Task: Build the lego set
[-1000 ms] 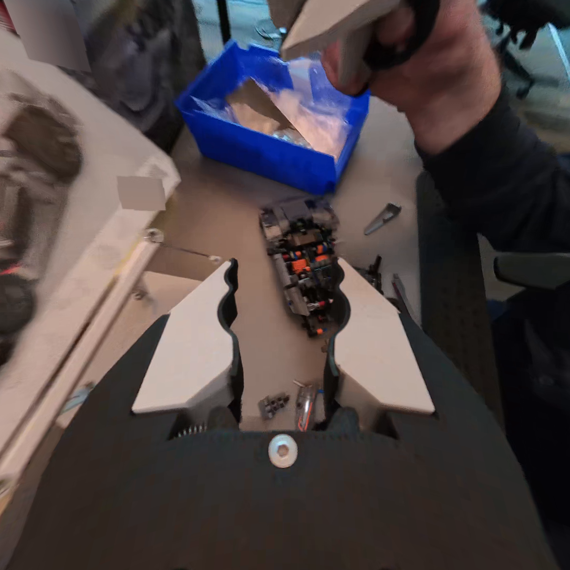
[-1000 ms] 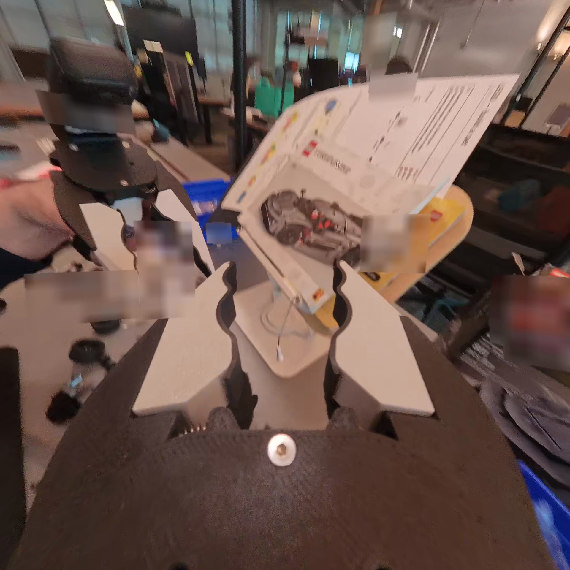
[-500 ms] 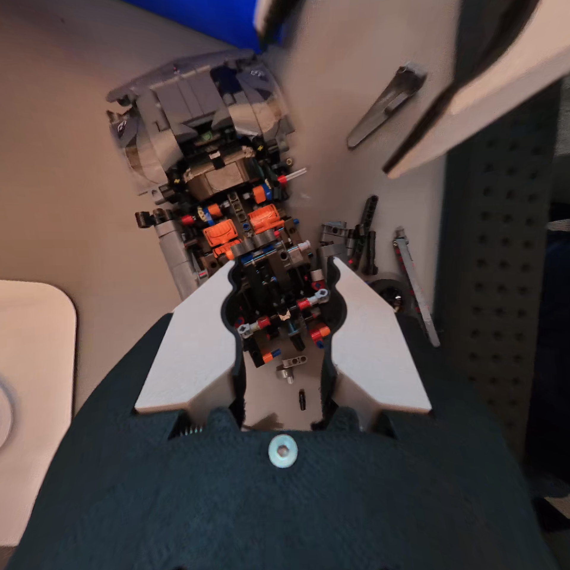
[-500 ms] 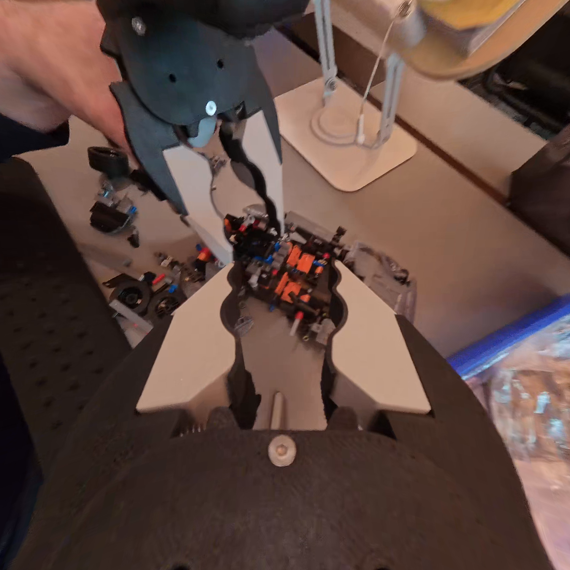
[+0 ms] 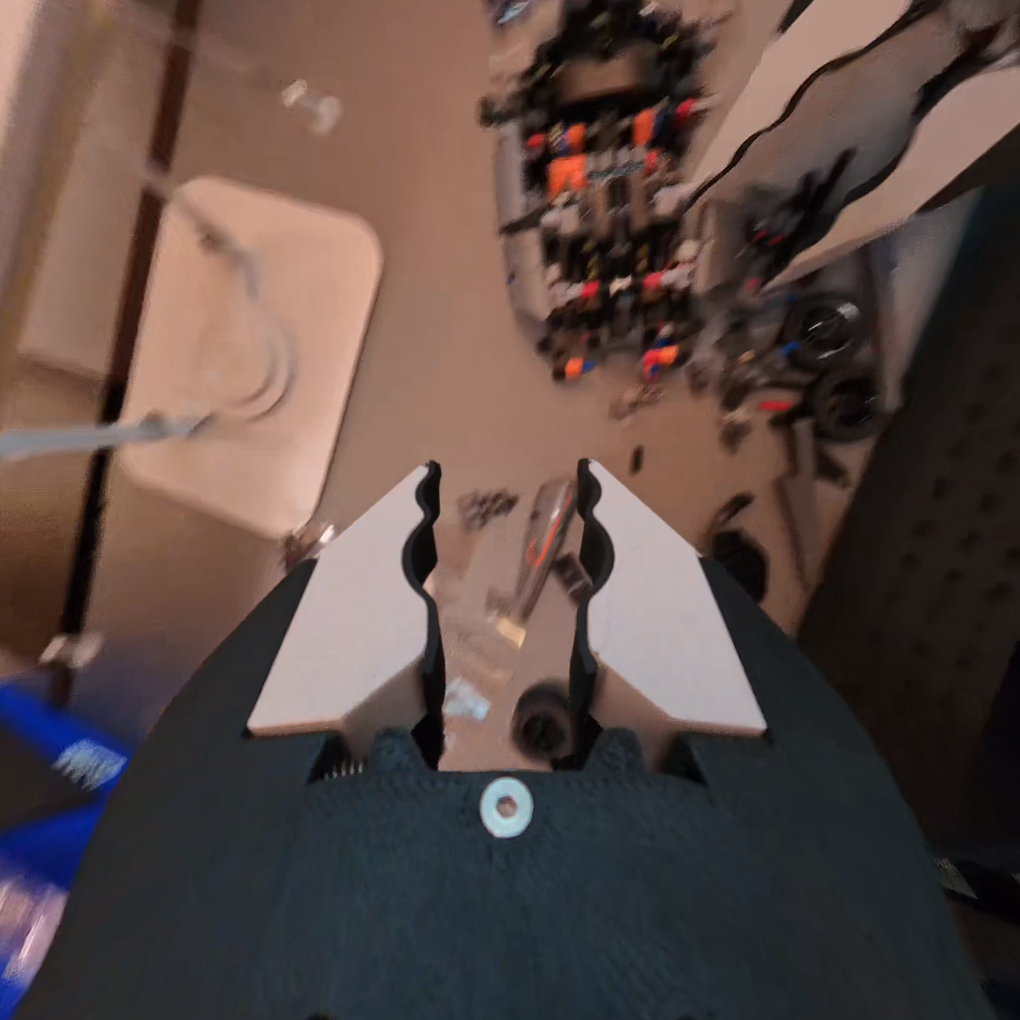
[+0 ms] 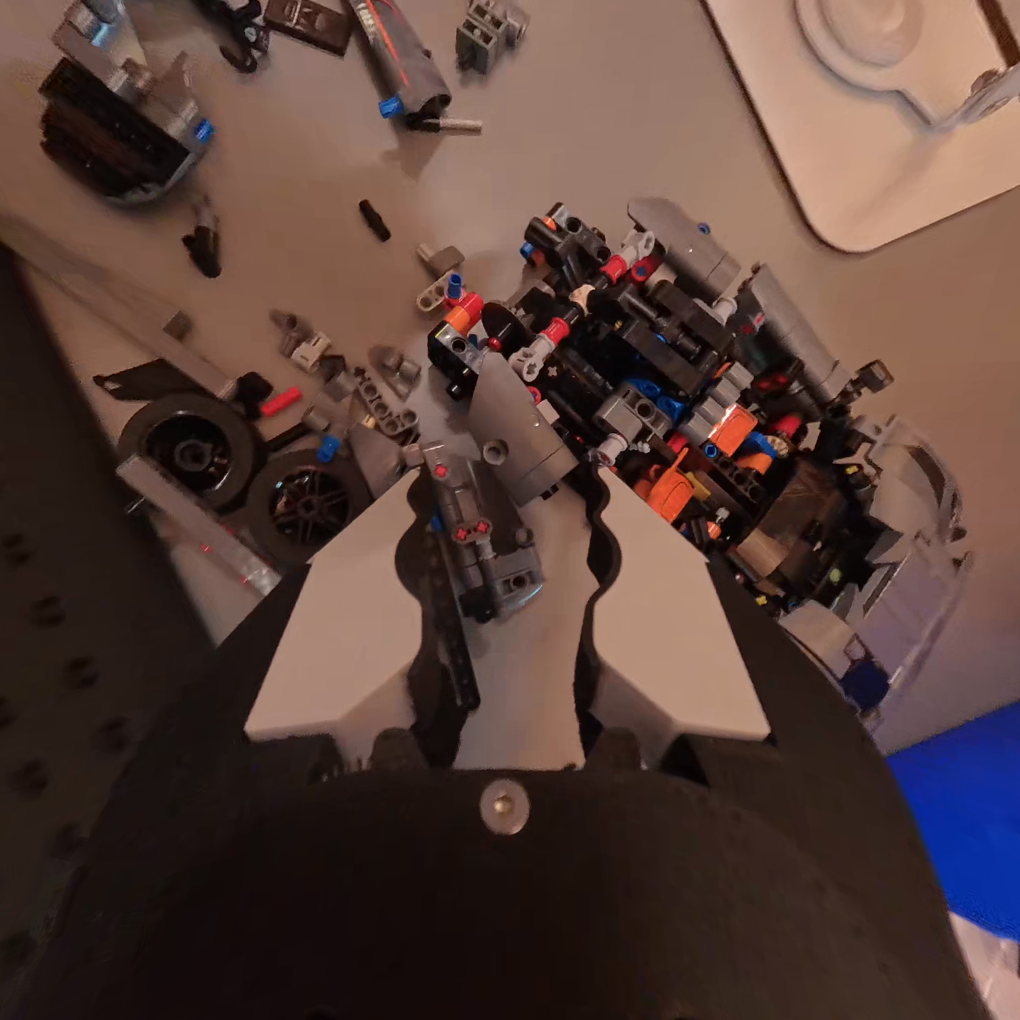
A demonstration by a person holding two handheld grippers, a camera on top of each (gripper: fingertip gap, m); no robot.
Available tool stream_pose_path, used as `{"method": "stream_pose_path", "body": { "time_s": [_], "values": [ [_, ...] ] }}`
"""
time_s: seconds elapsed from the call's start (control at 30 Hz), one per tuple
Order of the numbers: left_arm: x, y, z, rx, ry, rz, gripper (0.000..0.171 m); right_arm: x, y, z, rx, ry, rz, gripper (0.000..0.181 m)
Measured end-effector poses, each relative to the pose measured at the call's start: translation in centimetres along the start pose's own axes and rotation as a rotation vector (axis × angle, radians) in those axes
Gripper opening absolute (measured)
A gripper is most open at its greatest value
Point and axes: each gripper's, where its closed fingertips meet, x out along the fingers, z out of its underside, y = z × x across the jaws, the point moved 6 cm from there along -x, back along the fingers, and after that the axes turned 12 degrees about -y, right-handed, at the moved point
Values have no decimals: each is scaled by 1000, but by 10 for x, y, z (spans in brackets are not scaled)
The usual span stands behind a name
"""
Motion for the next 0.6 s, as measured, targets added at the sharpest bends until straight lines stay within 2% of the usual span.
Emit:
{"method": "stream_pose_path", "body": {
  "time_s": [0.1, 0.17, 0.3, 0.4, 0.43, 0.47, 0.57, 0.6],
  "values": [
    [-27, -16, 45, -54, -16, -47, 53, 5, 8, -7, 13, 0, 42, 48],
    [-32, -23, 76, -85, -64, -71, 56, 8, 14, -12, 38, 11, 27, 45],
    [-20, -36, 130, -104, -176, -153, 70, 16, 28, -26, 84, 20, 1, 41],
    [0, -36, 155, -16, -250, -250, 80, 22, 30, -33, 58, -1, 6, 54],
    [4, -43, 160, 10, -273, -347, 74, 24, 30, -33, 45, -8, 18, 55],
    [8, -50, 161, 33, -266, -448, 58, 24, 30, -33, 35, -9, 31, 56],
    [28, -54, 165, 60, -306, -446, 4, 19, 29, -32, 12, -7, 65, 57],
    [29, -58, 163, 70, -312, -476, 0, 15, 28, -32, 0, -5, 76, 57]
  ]
}}
